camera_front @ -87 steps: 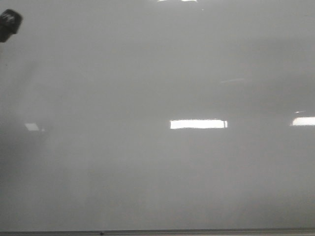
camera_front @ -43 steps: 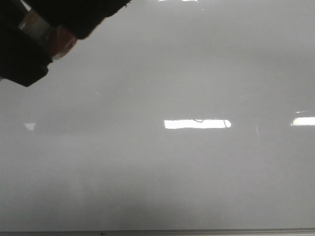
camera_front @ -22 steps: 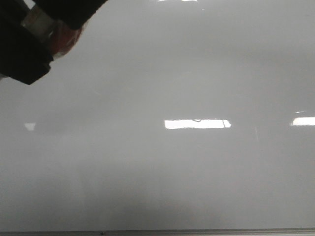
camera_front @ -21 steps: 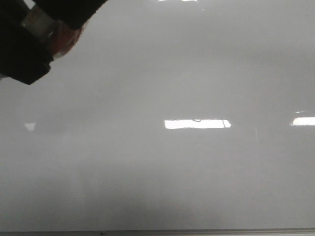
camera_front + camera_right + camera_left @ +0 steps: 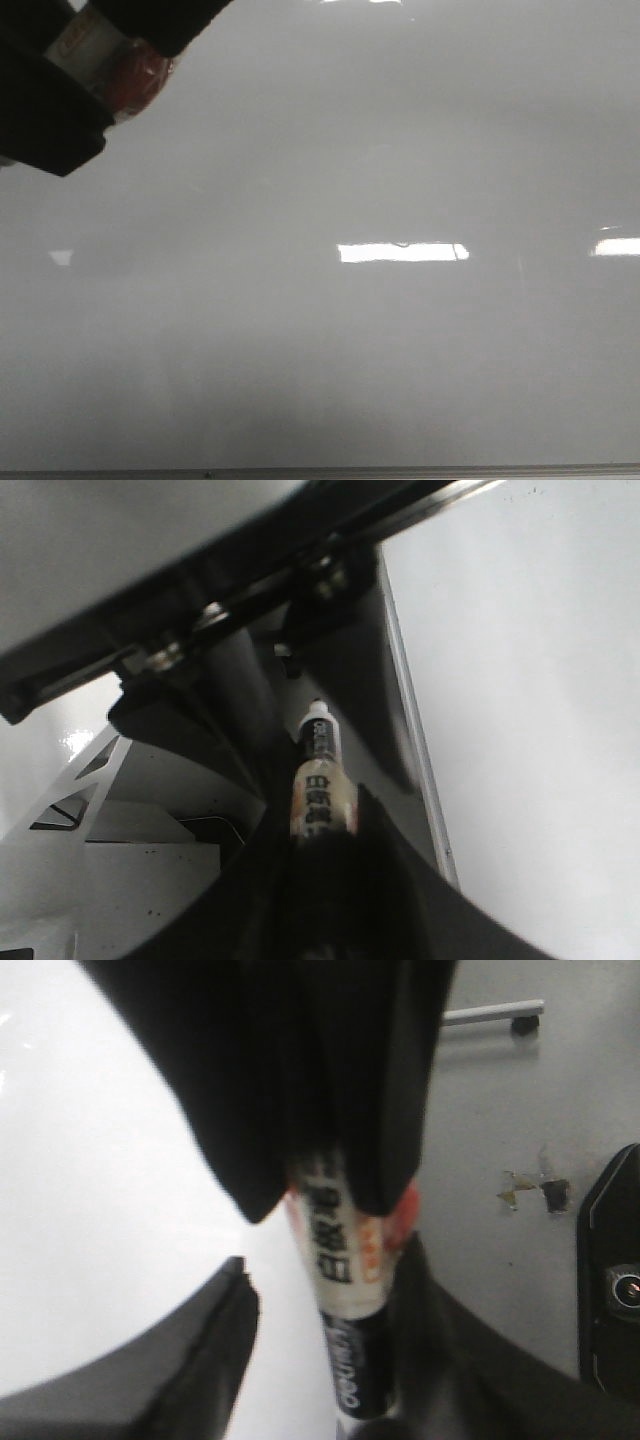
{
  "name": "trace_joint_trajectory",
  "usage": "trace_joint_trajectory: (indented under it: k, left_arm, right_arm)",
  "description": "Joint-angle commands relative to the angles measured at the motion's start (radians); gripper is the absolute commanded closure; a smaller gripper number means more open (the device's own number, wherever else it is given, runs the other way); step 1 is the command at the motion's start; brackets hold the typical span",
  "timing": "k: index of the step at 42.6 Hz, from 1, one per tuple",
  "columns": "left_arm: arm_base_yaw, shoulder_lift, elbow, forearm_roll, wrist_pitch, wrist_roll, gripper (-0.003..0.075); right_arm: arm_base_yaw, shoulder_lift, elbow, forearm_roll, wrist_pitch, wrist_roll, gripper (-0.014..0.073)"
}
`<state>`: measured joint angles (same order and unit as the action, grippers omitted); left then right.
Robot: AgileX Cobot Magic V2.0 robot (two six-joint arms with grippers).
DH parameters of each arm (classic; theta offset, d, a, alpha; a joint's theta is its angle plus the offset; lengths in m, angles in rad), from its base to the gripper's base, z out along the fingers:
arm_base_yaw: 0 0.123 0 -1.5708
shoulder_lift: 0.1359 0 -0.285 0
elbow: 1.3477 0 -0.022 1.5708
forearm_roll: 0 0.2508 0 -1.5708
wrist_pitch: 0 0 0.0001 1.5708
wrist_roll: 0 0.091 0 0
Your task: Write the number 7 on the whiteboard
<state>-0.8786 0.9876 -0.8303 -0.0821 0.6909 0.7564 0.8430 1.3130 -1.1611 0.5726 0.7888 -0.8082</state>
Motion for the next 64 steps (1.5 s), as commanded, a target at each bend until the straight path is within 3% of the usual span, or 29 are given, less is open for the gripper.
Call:
trace_joint_trajectory:
  k: [1,3,8,15,19,24,28,45,64]
  left_arm:
    - [-0.009,-0.017,-0.037,-0.017,-0.123,-0.001,0.0197]
    - [-0.009,-0.017,-0.037,-0.017,-0.123,-0.001,0.0167]
    - [-0.009,-0.017,-0.037,-0.017,-0.123,-0.001,0.018]
    - [-0.009,-0.017,-0.037,-0.017,-0.121,-0.001,0.026]
    - [-0.009,-0.017,-0.037,-0.017,-0.119,-0.001,0.0423]
    - [-0.009,-0.017,-0.037,-0.017,-0.119,-0.001,0.0636]
    - [-0.009,-0.017,-0.037,-0.017,-0.119,-0.001,0.0739]
    - [-0.009,-0.017,-0.037,-0.017,-0.119,-0.001,0.0741]
    - [-0.009,-0.015,-0.037,-0.017,-0.119,-0.001,0.0741]
  right_arm:
    - [-0.051,-0.04,-0.031,0.04,0.005,-0.011,0.0661]
    - [-0.089,-0.055,-0.031,0.04,0.028,-0.011,0.0661]
    - [-0.193,-0.094,-0.029,0.04,0.066,-0.011,0.0661]
    - [-0.349,-0.145,-0.029,0.04,0.062,-0.011,0.0661]
    - [-0.438,-0.148,-0.029,0.046,0.018,0.005,0.0661]
    - [-0.468,-0.147,-0.013,0.106,-0.088,0.034,0.0661]
    - [-0.468,-0.147,0.0,0.153,-0.137,0.042,0.0661]
    - [-0.468,-0.13,0.001,0.158,-0.17,0.042,0.0661]
    - [-0.433,0.15,-0.084,0.158,-0.271,0.042,0.0661]
